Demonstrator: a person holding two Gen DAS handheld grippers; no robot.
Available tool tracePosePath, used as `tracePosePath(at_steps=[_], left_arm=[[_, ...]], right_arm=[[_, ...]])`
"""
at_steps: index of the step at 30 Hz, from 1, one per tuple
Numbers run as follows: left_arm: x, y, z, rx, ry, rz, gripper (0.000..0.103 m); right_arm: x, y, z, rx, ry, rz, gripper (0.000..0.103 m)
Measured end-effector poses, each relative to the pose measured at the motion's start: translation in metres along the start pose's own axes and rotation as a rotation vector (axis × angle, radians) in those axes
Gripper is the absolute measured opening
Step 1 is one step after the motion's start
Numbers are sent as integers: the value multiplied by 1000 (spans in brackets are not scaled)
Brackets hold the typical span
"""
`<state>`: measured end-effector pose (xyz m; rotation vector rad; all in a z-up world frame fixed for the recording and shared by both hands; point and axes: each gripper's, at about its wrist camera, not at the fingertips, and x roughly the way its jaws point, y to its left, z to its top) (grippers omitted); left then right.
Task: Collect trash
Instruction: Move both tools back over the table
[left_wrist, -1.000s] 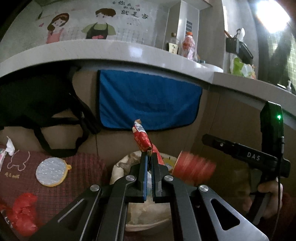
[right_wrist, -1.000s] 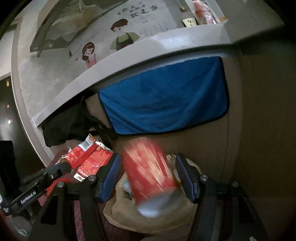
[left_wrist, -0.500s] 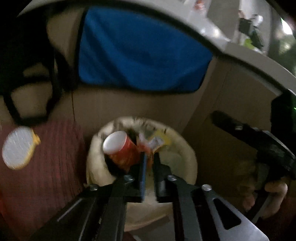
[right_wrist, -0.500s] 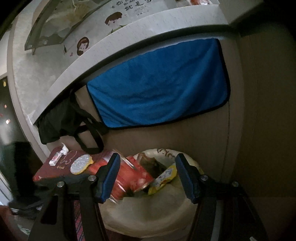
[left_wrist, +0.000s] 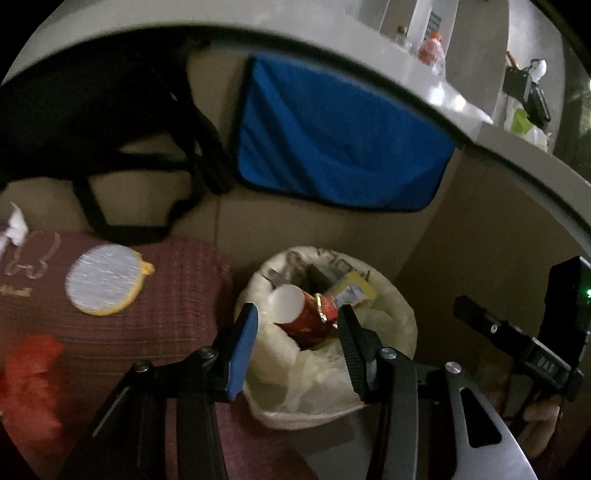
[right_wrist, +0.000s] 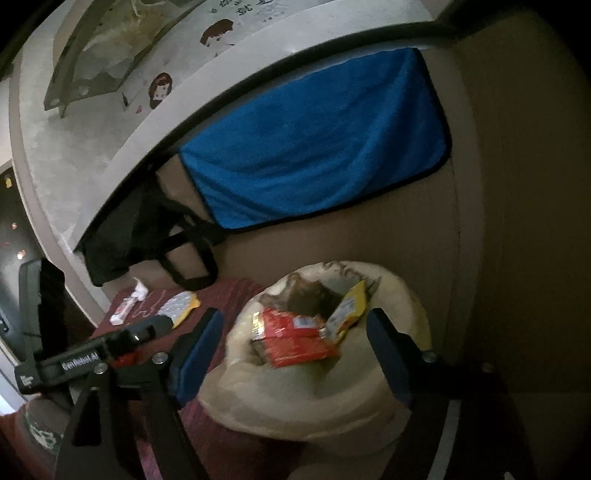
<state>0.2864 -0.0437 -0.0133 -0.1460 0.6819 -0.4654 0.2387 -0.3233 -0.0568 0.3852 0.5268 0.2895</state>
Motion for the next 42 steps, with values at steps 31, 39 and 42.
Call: tracePosePath(at_steps=[31, 39, 42], left_arm=[[-276, 226, -82, -263, -218, 359, 46], [-249, 268, -60, -229, -298, 272, 55], [-210, 301, -32, -210, -239, 310, 61]], right_arm=[[43, 274, -103, -492, 300, 361, 80], [82, 286, -83, -474, 249, 261, 80], [93, 286, -73, -442, 224, 259, 80]])
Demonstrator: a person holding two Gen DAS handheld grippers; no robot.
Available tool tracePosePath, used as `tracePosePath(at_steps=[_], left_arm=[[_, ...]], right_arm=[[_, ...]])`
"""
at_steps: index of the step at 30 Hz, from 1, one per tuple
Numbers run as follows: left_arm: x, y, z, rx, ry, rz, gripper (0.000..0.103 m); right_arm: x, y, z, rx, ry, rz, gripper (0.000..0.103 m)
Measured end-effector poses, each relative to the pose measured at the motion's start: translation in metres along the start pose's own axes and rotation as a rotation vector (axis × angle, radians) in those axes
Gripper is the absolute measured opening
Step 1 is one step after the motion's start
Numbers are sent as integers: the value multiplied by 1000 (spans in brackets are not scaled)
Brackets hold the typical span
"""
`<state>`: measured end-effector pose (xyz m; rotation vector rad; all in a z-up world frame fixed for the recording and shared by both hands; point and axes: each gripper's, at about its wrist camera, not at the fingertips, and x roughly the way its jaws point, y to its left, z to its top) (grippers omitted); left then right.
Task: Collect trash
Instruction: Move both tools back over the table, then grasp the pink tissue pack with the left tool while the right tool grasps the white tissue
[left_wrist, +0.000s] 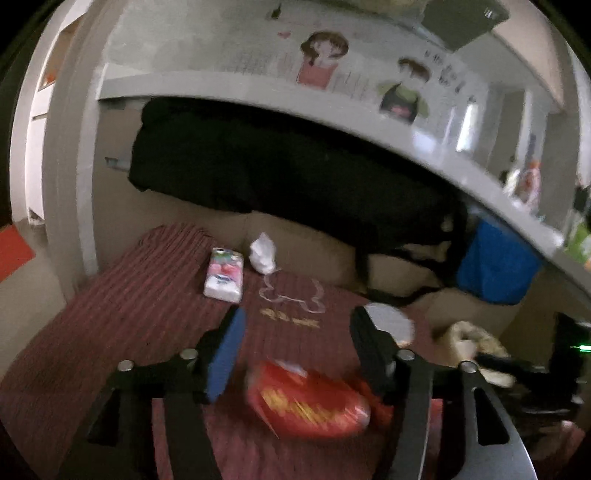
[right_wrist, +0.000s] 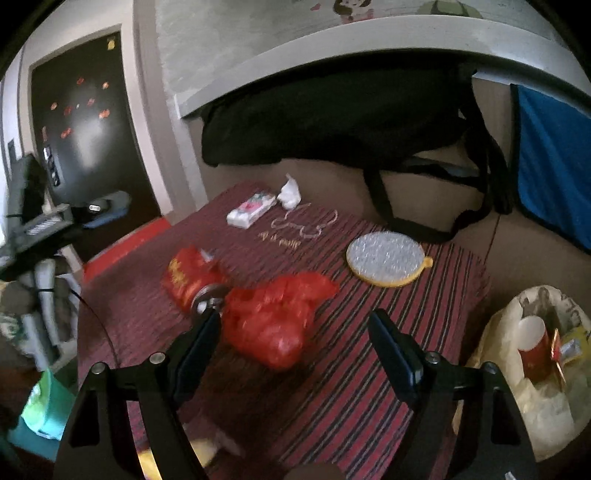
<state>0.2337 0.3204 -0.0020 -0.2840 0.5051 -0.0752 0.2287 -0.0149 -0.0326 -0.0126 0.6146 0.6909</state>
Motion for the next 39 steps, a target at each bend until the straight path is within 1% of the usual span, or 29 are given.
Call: tracePosePath(at_steps=[4, 9, 11, 13, 16, 19, 22, 23, 24, 26, 30, 33, 36, 38, 39], left_arm=[[78, 27, 20, -18, 124, 64, 61], [151, 60, 27, -79, 216, 138, 61], [172, 69, 29, -89, 231, 184, 61], [193, 76, 31, -76, 252, 216, 61], [215, 77, 29, -44, 283, 223, 61], [228, 74, 27, -19, 305, 225, 61], [236, 73, 28, 2, 336, 249, 61], [238, 74, 27, 4, 345, 259, 60], [240, 74, 26, 2, 360, 268, 53], [237, 73, 26, 6, 347, 268, 50], [212, 75, 25, -23, 296, 212, 46], [169, 79, 23, -48, 233, 178, 46], [123, 75, 19, -37, 185, 170, 46], [95, 74, 13, -41, 158, 160, 46], [79, 74, 9, -57, 137, 156, 46]], right_arm=[[9, -11, 12, 35, -32, -26, 80], [29, -23, 31, 62, -30, -55, 80], [41, -26, 38, 73, -22, -58, 80], [50, -27, 44, 81, -16, -56, 80], [67, -27, 51, 91, -9, -47, 80], [79, -25, 56, 84, 4, -48, 80], [94, -23, 58, 79, 22, -59, 80], [97, -23, 58, 80, 26, -60, 80], [102, -22, 59, 80, 35, -61, 80], [110, -20, 60, 76, 46, -66, 80], [126, -8, 65, 31, 67, -73, 80], [143, 8, 76, -46, 86, -71, 80], [164, 20, 90, -117, 102, -86, 80], [182, 24, 101, -152, 112, -124, 74], [193, 25, 108, -163, 117, -140, 69]])
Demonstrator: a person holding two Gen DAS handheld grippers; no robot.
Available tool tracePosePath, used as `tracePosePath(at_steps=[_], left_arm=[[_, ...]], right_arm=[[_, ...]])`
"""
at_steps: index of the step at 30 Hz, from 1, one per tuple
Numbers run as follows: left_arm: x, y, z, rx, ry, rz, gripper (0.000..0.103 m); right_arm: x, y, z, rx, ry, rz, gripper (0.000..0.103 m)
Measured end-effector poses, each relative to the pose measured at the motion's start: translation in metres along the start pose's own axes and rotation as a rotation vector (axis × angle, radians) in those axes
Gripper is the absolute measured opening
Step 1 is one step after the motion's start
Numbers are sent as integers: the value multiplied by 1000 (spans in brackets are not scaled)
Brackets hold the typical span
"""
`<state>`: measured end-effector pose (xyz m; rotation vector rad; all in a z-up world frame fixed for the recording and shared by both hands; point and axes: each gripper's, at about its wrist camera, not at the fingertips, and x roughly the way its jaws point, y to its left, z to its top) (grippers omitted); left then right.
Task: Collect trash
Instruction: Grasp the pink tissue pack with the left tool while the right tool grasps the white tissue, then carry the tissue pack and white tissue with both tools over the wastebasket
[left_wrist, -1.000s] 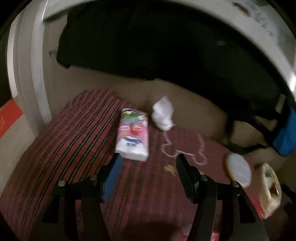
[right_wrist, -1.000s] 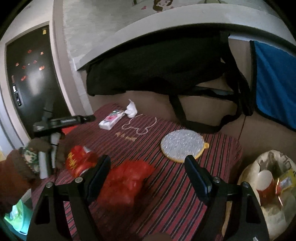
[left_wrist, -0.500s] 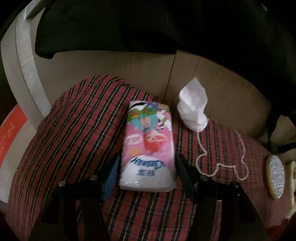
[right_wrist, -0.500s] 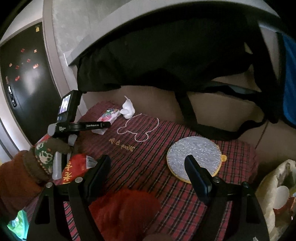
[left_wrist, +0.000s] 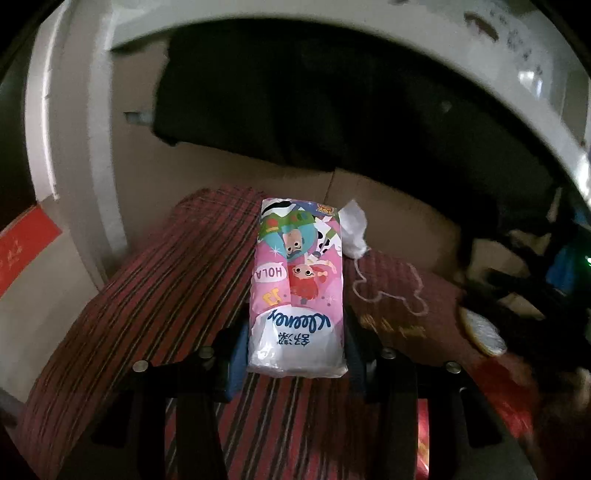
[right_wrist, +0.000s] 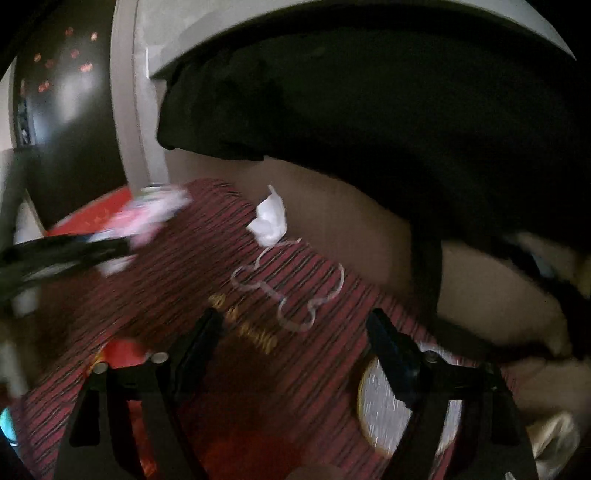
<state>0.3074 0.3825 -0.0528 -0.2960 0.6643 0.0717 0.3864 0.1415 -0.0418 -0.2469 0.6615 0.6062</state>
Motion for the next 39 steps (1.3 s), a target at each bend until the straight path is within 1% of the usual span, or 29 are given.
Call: tracePosePath(at_steps=[2, 4, 5, 6, 7, 8, 11, 14, 18, 20, 22, 23, 25, 30, 32, 35, 37, 39], left_arm=[[-23, 4, -9, -29, -44, -1, 46], [-38, 10, -19, -50, -96, 10, 46], [-41, 11, -22, -58, -109, 15, 46], [-44, 16, -25, -76, -120, 15, 46], [-46, 20, -26, -90, -123, 10, 46], [-48, 23, -25, -101, -125, 5, 46], [-49, 35, -22, -123, -135, 5, 46], [-53, 47, -23, -152, -142, 3, 46], [-57, 61, -24, -172, -145, 2, 46], [-57, 61, -26, -177, -144, 5, 46], [-55, 63, -26, -185, -138, 9, 46], [-54, 64, -27, -187, -135, 8, 46], [-55, 63, -28, -190, -135, 9, 46], [-68, 52, -27, -190, -155, -14, 46], [-77, 41, -27, -179, -168, -27, 46], [-89, 23, -28, -155, -182, -43, 46], [-96, 8, -28, -137, -190, -59, 46], [-103, -9, -27, -120, -198, -77, 46]], right_arm=[[18, 1, 17, -2, 14, 10, 68], [32, 2, 29, 8, 30, 52, 68], [46, 4, 37, 24, 69, 114, 66], [56, 6, 41, 43, 96, 154, 62], [67, 9, 46, 59, 112, 164, 62], [75, 14, 48, 50, 113, 139, 62], [94, 39, 55, -56, 89, 34, 62], [116, 58, 59, -131, 76, -54, 62], [142, 66, 68, -162, 68, -121, 61], [159, 65, 72, -177, 95, -156, 53], [169, 63, 74, -182, 121, -163, 32], [171, 61, 74, -184, 131, -161, 26], [160, 60, 73, -187, 109, -147, 24], [106, 60, 68, -225, 46, -100, 23], [78, 58, 66, -213, 19, -74, 23], [23, 48, 60, -174, -43, -29, 23], [-6, 43, 57, -158, -75, -10, 23], [-42, 35, 50, -135, -110, 12, 23]])
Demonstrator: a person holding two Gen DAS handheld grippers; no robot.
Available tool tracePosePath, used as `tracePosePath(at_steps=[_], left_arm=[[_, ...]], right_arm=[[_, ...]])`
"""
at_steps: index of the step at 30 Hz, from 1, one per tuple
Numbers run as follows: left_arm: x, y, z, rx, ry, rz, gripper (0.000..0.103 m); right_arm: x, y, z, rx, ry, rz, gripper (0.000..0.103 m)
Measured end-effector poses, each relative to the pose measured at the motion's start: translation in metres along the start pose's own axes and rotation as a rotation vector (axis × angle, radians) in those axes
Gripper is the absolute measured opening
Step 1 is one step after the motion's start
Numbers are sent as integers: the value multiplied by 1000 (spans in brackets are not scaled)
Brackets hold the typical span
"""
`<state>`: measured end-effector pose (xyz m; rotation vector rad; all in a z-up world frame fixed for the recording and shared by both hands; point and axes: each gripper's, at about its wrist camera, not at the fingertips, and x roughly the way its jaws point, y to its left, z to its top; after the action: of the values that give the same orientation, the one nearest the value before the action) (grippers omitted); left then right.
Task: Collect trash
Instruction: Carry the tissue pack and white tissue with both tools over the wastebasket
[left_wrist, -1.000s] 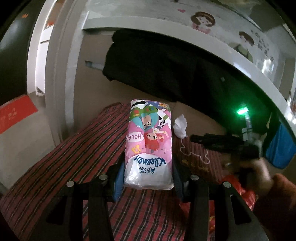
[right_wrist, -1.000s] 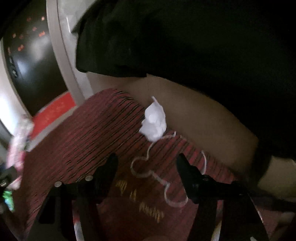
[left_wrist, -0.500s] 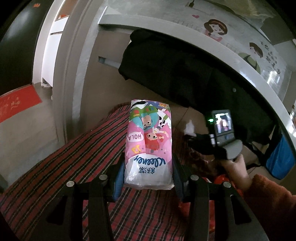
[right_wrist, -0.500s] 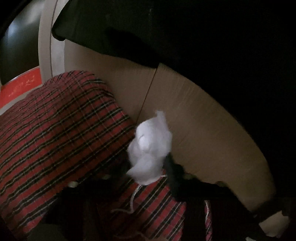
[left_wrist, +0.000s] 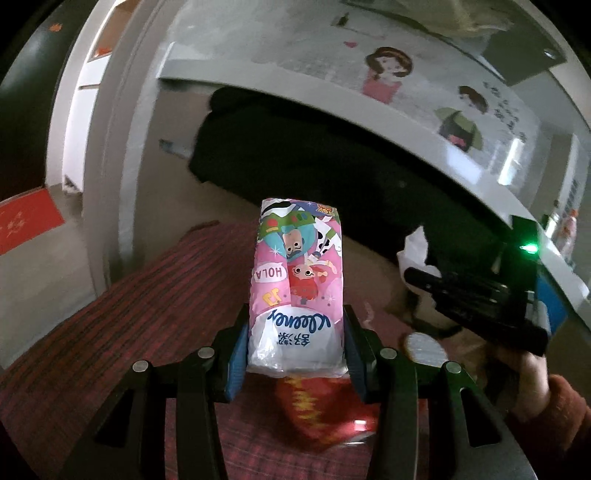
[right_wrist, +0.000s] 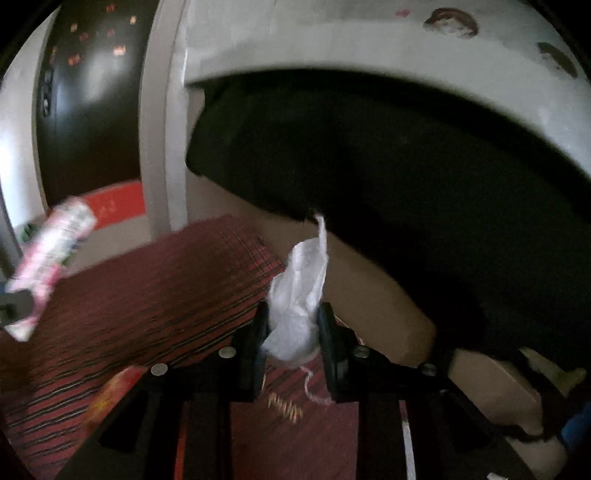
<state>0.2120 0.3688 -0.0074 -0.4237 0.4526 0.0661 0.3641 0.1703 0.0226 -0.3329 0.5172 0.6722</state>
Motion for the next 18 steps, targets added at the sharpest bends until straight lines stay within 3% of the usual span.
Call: tracePosePath(at_steps=[8, 18], left_arm=[[-3, -85, -6, 98, -9, -62, 46], [12, -211, -31, 232, 3, -143, 46]], right_arm=[[-100, -42, -34, 56, -81, -18, 23], [-175, -108, -80, 170, -140, -100, 23]])
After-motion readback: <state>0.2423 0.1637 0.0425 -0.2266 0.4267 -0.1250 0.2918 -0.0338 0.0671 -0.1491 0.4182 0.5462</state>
